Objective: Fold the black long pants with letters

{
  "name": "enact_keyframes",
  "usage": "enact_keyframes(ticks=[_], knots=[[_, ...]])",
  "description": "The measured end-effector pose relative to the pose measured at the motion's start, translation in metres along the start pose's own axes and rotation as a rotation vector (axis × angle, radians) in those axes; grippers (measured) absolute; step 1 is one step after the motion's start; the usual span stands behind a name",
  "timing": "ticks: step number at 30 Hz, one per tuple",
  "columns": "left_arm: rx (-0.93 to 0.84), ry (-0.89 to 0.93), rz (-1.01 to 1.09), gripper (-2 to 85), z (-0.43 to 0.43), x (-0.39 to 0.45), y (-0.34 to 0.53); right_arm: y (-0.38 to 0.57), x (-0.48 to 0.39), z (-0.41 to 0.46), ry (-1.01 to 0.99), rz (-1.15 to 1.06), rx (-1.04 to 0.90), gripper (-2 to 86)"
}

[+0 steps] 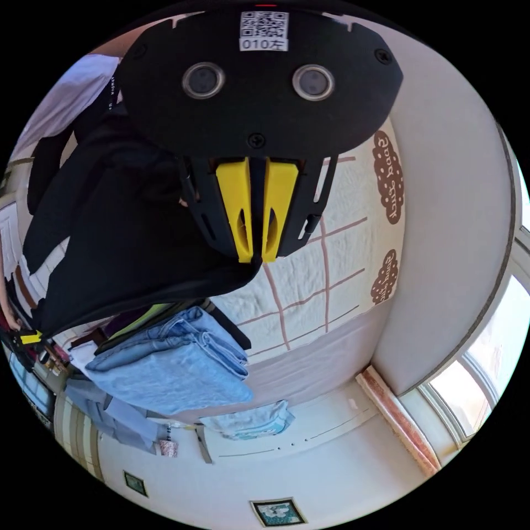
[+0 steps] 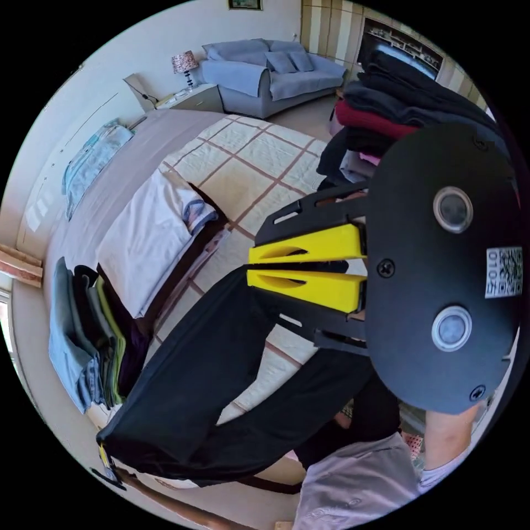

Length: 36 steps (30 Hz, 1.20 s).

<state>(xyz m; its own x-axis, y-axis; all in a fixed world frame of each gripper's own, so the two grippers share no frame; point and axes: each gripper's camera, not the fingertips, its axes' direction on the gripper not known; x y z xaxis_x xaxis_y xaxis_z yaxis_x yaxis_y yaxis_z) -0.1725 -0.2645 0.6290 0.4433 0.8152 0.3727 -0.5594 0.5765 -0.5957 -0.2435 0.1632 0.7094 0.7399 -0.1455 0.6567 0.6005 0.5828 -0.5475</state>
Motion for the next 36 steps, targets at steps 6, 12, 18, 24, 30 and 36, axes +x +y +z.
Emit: enact_keyframes(ticks=[6,12,18,24,30,36], knots=[[-0.261,-0.08,-0.081,7.1,0.068,0.022,0.012,-0.074,-0.038,0.055,0.284,0.069,-0.07,5.5],[-0.037,0.0,-0.238,10.9,-0.001,-0.02,0.123,0.01,0.001,0.003,0.195,0.305,0.163,8.7],[0.013,0.007,-0.344,14.6,-0.067,-0.02,0.33,0.172,-0.021,-0.038,0.248,0.446,0.251,9.8],[0.023,0.188,-0.525,16.6,-0.051,-0.012,0.502,0.309,-0.043,0.031,0.077,0.636,0.139,11.1],[0.092,0.276,-0.685,17.1,-0.044,-0.013,0.568,0.38,-0.04,0.078,-0.108,0.874,0.167,13.3],[0.123,0.332,-0.755,16.6,-0.04,-0.026,0.591,0.399,-0.035,0.09,-0.182,0.947,0.231,13.1]])
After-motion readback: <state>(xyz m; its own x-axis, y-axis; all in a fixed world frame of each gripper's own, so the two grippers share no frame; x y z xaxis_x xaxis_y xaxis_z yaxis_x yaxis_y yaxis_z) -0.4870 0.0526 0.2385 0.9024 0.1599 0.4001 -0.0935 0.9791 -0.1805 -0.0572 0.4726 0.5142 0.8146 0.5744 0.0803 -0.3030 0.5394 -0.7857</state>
